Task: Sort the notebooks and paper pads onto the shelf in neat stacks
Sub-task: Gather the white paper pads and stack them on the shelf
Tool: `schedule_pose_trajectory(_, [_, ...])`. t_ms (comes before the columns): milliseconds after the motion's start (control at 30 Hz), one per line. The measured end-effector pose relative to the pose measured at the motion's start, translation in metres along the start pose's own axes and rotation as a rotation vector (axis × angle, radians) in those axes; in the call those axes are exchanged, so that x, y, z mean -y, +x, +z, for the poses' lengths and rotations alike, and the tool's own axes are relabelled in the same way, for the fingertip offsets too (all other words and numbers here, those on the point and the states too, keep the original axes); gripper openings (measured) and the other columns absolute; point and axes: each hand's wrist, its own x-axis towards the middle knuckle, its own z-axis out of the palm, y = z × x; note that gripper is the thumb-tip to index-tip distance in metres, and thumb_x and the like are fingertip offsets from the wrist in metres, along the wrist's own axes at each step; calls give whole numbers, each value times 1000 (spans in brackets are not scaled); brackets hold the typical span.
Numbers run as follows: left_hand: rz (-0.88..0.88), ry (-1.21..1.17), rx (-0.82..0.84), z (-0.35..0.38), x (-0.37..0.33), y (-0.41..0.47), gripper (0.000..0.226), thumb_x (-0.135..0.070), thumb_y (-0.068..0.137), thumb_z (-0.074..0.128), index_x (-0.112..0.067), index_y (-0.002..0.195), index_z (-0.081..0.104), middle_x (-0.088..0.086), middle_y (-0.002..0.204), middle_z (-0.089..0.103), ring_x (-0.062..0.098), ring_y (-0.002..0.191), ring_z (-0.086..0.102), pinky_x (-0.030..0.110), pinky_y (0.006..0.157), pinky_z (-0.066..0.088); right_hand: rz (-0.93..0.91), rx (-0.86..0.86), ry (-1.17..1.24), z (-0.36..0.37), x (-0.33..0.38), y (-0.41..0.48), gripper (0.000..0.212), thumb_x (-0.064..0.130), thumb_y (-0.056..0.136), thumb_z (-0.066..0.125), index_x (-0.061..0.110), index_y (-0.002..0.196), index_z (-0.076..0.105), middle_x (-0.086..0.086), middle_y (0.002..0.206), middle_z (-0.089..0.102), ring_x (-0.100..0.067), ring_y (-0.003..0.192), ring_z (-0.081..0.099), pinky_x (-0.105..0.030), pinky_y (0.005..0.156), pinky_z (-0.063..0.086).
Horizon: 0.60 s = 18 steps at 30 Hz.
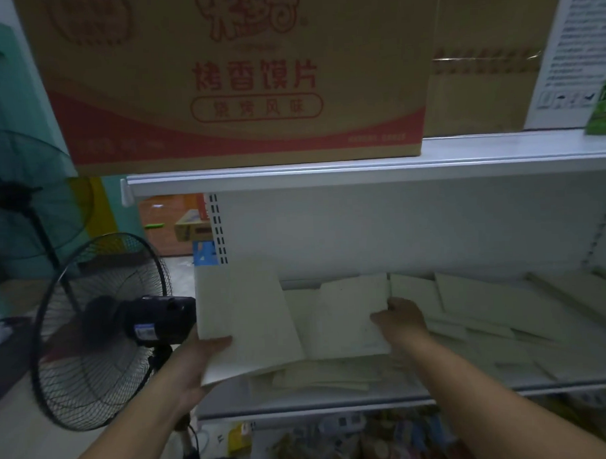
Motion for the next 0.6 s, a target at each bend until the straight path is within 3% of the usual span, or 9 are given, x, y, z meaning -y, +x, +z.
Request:
schedule_pose_trajectory(67, [1,14,55,-2,-5,2,57,15,81,50,-26,120,51,17,107,63,38,95,59,47,72,56,-36,5,203,-14,5,4,26,-7,84,51,13,82,66,-15,89,69,-22,70,62,-24,62,47])
schedule_pose_trajectory(167, [6,38,93,7,-6,8,58,13,80,50,-26,123,52,19,109,62,42,97,58,48,78,52,-21,195,553,-38,10,3,30,-9,86,49,13,94,68,-8,84,72,-21,64,68,-25,53,53])
schedule_pose_trajectory(233, [26,63,110,28,-2,12,43,-5,86,57,-25,124,50,15,108,64,38,96,61,45,77,52,-35,310,579,-44,12,0,29,-7,86,51,10,103,67,-9,87,73,-22,68,70,-24,55,53])
schedule_pose_trajectory(300, [12,83,132,56,6,14,40,-31,85,61,-30,123,49,10,111,67,35,99,64,47,80,53,-67,313,505,-36,14,-5,30,-9,84,53,12,97,69,-2,76,74,-17,63,70,-21,52,52])
schedule_pose_trajectory(367, [-11,96,166,82,15,18,41,-34,86,61,-31,125,48,9,113,67,34,100,64,49,84,53,-82,267,411,-29,14,-10,28,-9,83,56,13,94,70,5,69,73,-11,59,69,-18,52,51])
schedule_pose_trajectory(533, [-69,52,270,123,31,31,44,-8,88,57,-24,128,50,16,117,63,36,102,61,49,88,50,-110,275,27,-59,-4,10,13,24,91,58,27,91,70,3,90,73,-14,80,69,-26,70,56])
schedule_pose_trajectory(600, [-100,50,272,135,34,35,36,-11,90,56,-25,123,53,14,112,65,35,101,62,52,92,48,-146,127,-329,-87,-22,37,28,32,94,53,21,116,63,-3,117,66,-18,102,64,-25,86,49])
